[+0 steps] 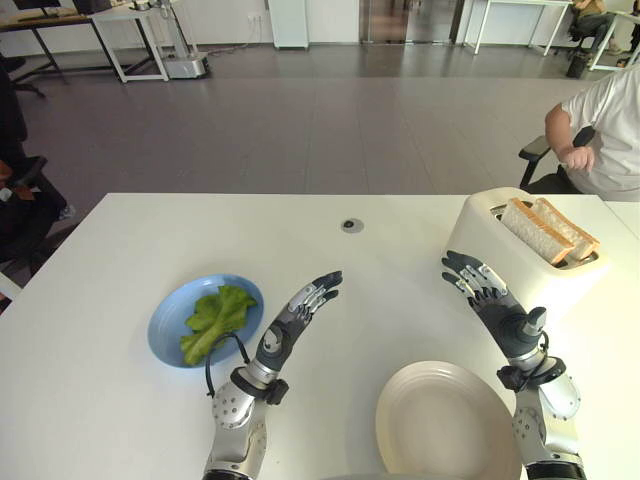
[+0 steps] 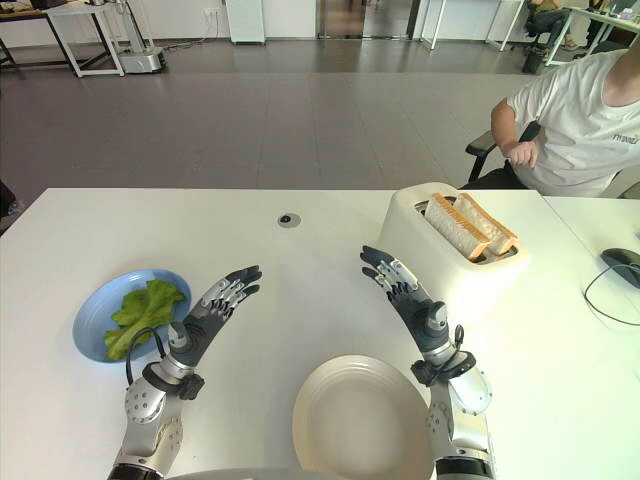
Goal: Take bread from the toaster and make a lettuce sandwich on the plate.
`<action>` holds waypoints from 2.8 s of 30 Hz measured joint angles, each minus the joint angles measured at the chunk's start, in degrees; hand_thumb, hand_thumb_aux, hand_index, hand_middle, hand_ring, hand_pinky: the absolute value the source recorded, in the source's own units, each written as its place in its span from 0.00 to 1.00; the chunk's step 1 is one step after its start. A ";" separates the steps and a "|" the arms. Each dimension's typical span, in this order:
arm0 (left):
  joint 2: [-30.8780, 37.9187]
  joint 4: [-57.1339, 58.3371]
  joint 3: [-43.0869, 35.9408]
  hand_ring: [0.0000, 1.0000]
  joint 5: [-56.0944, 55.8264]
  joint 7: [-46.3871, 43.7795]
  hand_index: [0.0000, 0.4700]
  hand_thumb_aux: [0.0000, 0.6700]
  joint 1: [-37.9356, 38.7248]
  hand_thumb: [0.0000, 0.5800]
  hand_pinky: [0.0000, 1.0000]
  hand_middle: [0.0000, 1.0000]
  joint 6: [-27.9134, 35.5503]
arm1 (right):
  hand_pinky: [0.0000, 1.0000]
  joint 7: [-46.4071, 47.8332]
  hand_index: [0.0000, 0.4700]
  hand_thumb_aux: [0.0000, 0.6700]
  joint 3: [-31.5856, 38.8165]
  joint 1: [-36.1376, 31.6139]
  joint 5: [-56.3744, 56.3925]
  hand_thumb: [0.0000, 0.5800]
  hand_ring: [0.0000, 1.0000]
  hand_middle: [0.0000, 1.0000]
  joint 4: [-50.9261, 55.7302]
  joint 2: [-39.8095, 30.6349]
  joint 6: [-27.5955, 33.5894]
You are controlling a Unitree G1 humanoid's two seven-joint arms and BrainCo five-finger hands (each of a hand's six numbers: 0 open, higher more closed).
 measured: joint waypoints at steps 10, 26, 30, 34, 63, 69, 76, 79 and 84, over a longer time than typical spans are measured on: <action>-0.35 0.41 -0.84 0.00 0.07 -0.26 0.00 0.00 -0.52 0.00 0.00 0.00 -0.21 | 0.00 2.63 0.00 0.00 0.36 4.44 0.98 0.00 0.00 0.00 -8.33 -2.81 -0.40; -1.53 1.39 -2.18 0.00 2.28 0.39 0.00 0.00 -1.06 0.00 0.00 0.00 -1.21 | 0.00 -32.71 0.00 0.00 -17.27 -6.63 -42.74 0.00 0.00 0.00 7.66 -30.77 12.12; -1.53 1.63 -2.30 0.00 2.28 0.31 0.00 0.00 -1.59 0.00 0.00 0.00 -1.35 | 0.00 -36.29 0.35 0.35 -16.14 -8.20 -44.76 0.57 0.00 0.00 13.24 -32.20 13.05; -1.51 1.63 -2.41 0.00 2.28 0.26 0.00 0.00 -1.55 0.00 0.00 0.00 -1.79 | 0.00 -37.05 0.29 0.29 -14.46 -8.95 -44.74 0.49 0.00 0.00 14.56 -33.18 13.01; 9.05 -19.31 16.63 0.00 27.55 17.49 0.00 0.00 1.95 0.00 0.00 0.00 7.77 | 0.00 -10.14 1.00 1.00 -28.94 -14.60 4.90 1.00 0.00 0.00 2.18 -34.36 33.18; 15.77 -16.13 26.19 0.00 32.76 24.11 0.00 0.00 2.71 0.00 0.00 0.00 11.22 | 0.00 16.59 1.00 1.00 -29.01 0.11 21.99 1.00 0.00 0.00 -12.31 -36.60 47.42; 17.18 -11.22 26.62 0.00 27.81 24.46 0.00 0.00 2.45 0.00 0.00 0.00 9.04 | 0.00 26.68 1.00 1.00 -16.72 7.31 14.78 1.00 0.00 0.00 -23.59 -36.55 43.71; 17.85 -10.21 26.72 0.00 26.62 24.34 0.00 0.00 2.54 0.00 0.00 0.00 8.59 | 0.00 28.29 1.00 1.00 -10.24 8.44 7.72 1.00 0.00 0.00 -24.65 -36.70 39.52; 19.35 -8.00 27.01 0.00 29.41 26.07 0.00 0.00 2.47 0.00 0.00 0.00 9.17 | 0.00 23.23 0.28 0.28 2.07 5.35 -6.80 0.48 0.00 0.00 -22.41 -35.10 34.38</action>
